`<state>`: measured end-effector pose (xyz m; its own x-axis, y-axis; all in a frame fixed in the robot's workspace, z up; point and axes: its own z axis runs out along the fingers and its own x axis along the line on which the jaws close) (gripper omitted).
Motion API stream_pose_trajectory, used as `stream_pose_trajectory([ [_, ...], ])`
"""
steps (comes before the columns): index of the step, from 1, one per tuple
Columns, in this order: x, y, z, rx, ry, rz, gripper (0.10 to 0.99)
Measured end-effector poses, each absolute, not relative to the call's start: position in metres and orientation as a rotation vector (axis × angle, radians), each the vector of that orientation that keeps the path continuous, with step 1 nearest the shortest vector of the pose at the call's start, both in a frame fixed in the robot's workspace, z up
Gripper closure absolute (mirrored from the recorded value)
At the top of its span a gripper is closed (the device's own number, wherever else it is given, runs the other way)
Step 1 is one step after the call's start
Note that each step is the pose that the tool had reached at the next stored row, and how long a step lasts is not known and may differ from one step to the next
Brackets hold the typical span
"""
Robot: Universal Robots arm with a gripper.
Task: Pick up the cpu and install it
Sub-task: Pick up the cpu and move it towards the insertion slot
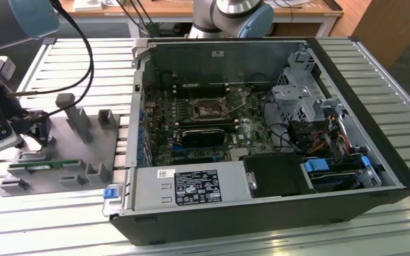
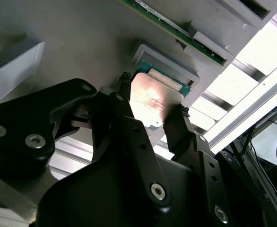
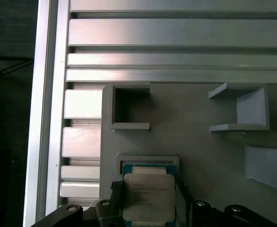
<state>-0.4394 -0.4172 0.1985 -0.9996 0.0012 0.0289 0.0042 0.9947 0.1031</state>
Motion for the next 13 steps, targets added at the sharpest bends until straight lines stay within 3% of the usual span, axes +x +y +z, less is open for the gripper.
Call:
stream_pose_trajectory([
  [13, -0.44, -0.417, 0.213, -0.004, -3.108, -0.161, 0.557],
])
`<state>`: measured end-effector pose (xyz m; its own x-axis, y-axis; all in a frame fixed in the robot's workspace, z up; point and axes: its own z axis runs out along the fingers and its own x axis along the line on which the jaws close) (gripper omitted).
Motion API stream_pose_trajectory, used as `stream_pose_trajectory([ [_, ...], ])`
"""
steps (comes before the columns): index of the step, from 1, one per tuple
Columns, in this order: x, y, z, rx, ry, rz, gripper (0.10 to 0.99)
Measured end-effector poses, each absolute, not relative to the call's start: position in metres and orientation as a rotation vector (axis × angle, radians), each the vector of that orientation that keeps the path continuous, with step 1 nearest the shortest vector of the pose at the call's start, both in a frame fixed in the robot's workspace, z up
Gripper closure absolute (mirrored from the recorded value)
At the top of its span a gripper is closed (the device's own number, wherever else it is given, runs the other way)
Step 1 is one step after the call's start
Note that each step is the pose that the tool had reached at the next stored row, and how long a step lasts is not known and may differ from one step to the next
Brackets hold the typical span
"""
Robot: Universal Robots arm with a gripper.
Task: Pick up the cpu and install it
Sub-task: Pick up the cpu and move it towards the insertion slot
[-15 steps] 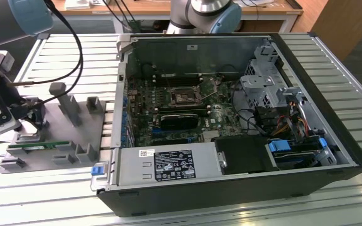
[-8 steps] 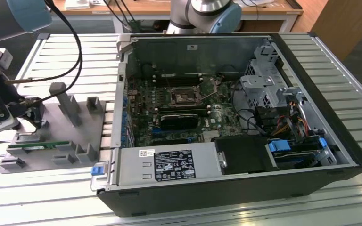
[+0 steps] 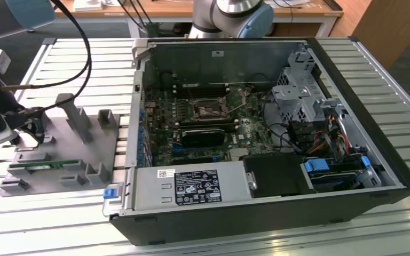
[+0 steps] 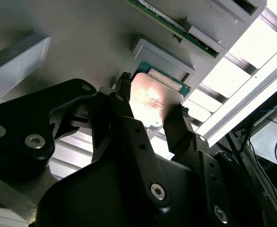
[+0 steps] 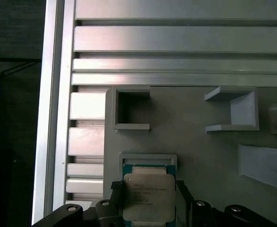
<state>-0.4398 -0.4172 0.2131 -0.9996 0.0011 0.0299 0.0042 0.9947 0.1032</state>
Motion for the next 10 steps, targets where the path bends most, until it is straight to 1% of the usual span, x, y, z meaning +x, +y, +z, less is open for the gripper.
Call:
stream_pose_trajectory([
  [10, -0.4398, -0.4172, 0.2219, -0.004, -3.108, -0.164, 0.557],
])
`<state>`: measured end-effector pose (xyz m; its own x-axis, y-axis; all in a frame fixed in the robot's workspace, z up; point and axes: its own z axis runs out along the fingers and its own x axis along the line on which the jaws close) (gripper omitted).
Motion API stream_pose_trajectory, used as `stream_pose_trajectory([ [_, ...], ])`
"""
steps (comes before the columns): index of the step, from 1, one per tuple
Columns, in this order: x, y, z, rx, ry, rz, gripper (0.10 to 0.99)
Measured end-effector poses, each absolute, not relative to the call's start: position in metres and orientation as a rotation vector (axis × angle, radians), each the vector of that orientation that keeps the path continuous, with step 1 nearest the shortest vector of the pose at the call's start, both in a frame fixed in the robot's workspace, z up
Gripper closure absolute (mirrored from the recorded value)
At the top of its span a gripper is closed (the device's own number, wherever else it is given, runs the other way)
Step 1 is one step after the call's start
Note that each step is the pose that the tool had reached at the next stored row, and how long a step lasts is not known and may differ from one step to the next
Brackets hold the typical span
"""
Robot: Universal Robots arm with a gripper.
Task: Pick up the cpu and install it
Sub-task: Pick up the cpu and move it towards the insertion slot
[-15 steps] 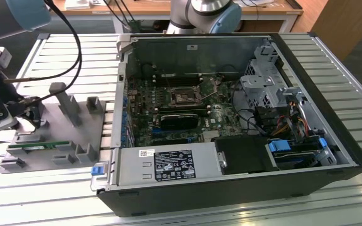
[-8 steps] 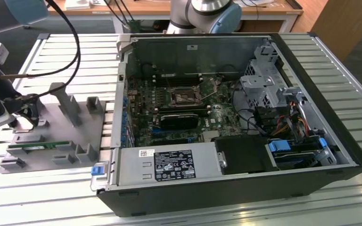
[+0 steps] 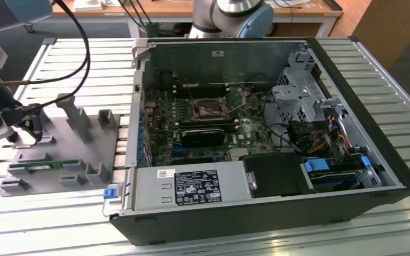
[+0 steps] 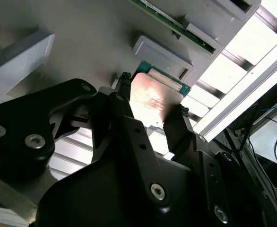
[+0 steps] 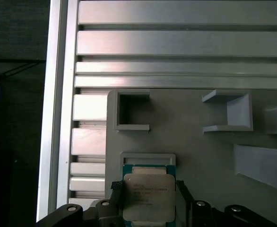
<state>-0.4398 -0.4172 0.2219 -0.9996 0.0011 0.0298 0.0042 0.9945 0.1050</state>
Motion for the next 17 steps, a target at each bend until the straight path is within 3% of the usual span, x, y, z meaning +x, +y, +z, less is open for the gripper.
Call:
stream_pose_trajectory([
  [17, -0.44, -0.417, 0.237, -0.004, -3.108, -0.164, 0.557],
])
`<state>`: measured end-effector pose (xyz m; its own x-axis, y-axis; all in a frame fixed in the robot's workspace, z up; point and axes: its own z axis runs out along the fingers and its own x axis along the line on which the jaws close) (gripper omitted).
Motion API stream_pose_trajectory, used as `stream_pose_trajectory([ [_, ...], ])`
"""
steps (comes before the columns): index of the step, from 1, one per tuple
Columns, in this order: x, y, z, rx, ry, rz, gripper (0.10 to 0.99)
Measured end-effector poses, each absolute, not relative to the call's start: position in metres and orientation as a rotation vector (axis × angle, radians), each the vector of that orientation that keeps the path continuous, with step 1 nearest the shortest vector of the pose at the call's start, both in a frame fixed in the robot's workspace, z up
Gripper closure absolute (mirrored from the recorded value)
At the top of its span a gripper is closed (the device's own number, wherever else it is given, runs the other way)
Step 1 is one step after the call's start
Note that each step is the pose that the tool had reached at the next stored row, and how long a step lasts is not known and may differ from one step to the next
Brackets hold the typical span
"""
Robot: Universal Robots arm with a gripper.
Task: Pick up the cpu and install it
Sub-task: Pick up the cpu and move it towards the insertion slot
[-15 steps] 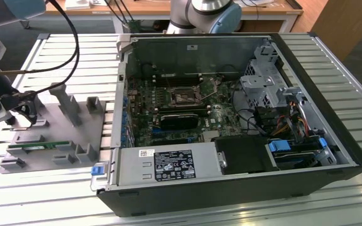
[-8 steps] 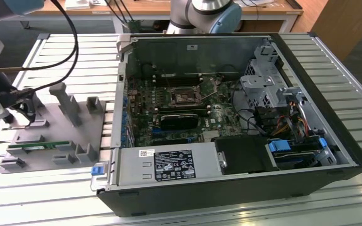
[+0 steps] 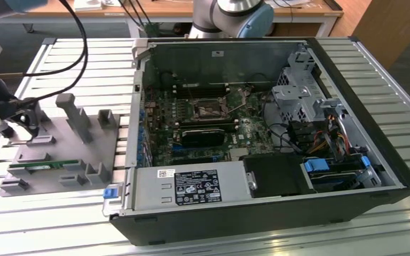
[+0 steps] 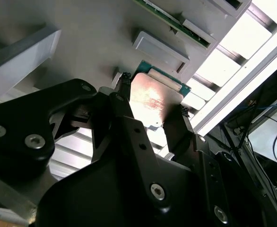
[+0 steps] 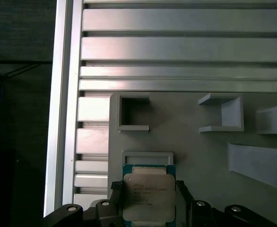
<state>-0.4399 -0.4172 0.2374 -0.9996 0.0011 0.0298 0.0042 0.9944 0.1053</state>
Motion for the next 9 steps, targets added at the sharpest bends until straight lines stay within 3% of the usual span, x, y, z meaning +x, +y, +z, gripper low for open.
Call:
stream_pose_trajectory([
  [9, -0.4399, -0.4172, 0.2444, -0.004, -3.107, -0.165, 0.557],
])
